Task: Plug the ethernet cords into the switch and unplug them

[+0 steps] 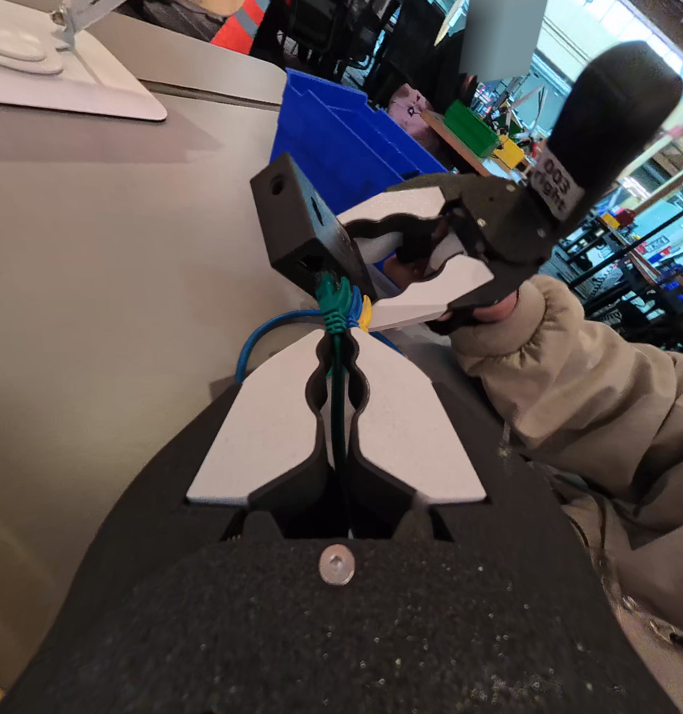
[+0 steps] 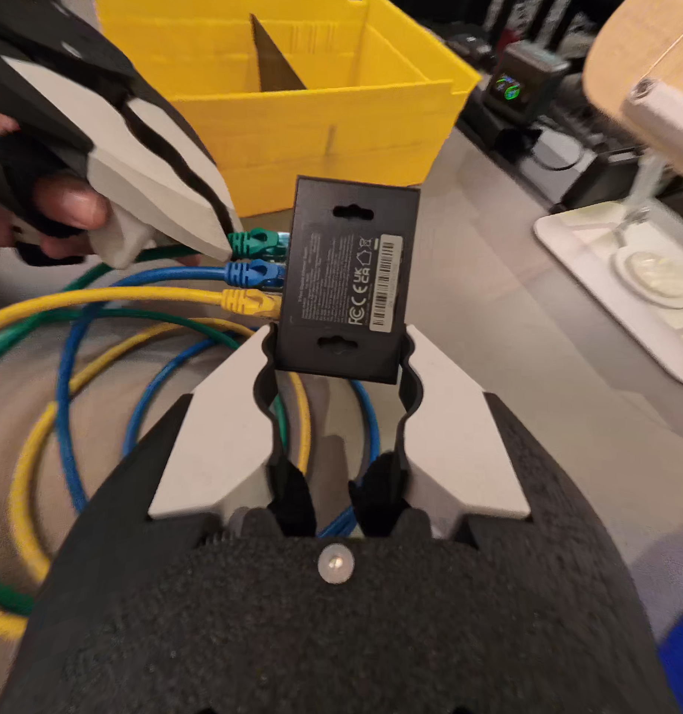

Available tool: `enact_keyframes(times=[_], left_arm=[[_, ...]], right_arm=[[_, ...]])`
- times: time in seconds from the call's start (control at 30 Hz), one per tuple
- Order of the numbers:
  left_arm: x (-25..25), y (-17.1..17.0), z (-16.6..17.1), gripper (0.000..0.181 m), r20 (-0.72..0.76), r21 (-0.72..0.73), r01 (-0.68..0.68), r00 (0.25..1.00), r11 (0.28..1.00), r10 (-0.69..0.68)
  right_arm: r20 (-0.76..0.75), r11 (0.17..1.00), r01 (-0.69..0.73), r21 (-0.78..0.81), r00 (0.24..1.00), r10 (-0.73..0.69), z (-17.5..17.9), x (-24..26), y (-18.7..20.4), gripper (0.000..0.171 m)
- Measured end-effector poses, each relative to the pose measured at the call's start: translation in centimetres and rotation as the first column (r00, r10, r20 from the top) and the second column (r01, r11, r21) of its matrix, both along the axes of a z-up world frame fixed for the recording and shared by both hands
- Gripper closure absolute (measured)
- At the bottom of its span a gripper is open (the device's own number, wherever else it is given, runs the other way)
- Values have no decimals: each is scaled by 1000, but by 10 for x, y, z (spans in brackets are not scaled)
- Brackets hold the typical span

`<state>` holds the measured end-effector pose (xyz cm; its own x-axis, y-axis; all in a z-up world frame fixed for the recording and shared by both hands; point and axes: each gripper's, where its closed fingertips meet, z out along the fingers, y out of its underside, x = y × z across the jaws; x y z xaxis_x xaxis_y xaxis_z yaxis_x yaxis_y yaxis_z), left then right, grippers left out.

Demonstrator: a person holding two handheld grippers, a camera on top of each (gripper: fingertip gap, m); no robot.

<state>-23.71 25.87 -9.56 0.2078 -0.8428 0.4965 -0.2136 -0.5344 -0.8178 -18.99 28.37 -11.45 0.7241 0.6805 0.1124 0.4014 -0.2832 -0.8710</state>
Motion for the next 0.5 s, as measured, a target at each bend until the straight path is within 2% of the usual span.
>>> enact_keyframes(times=[0.1,0.17,0.23,0.3,0.37,0.43,0.5], left_arm=[[-6,-5,-1,175,13,-24,60,998,998,-60],[-8,-8,1,175,37,-40,84,996,996,-83],[-9,-10,1,175,16,-18,102,995,995,-102],[-10,-12,0,176,-15,26,124,992,992,-124],[-12,-14,-1,175,-47,75,143,989,987,-140],[-14,-16,0,175,-65,120,162,986,980,-155],[-14,-20,0,175,-79,138,189,981,972,-179]], right_arm=[[-197,984,-138,-111,974,114,16,-4,-17,107],[-353,971,-185,-154,928,121,29,-5,-22,106],[-414,956,-193,-219,906,88,27,-5,-21,110],[-442,944,-181,-275,896,43,20,-3,-18,122],[-518,920,-219,-326,855,19,21,-4,-18,123],[-588,908,-256,-332,809,13,25,-5,-18,124],[-606,911,-275,-308,794,34,28,-9,-19,125]])
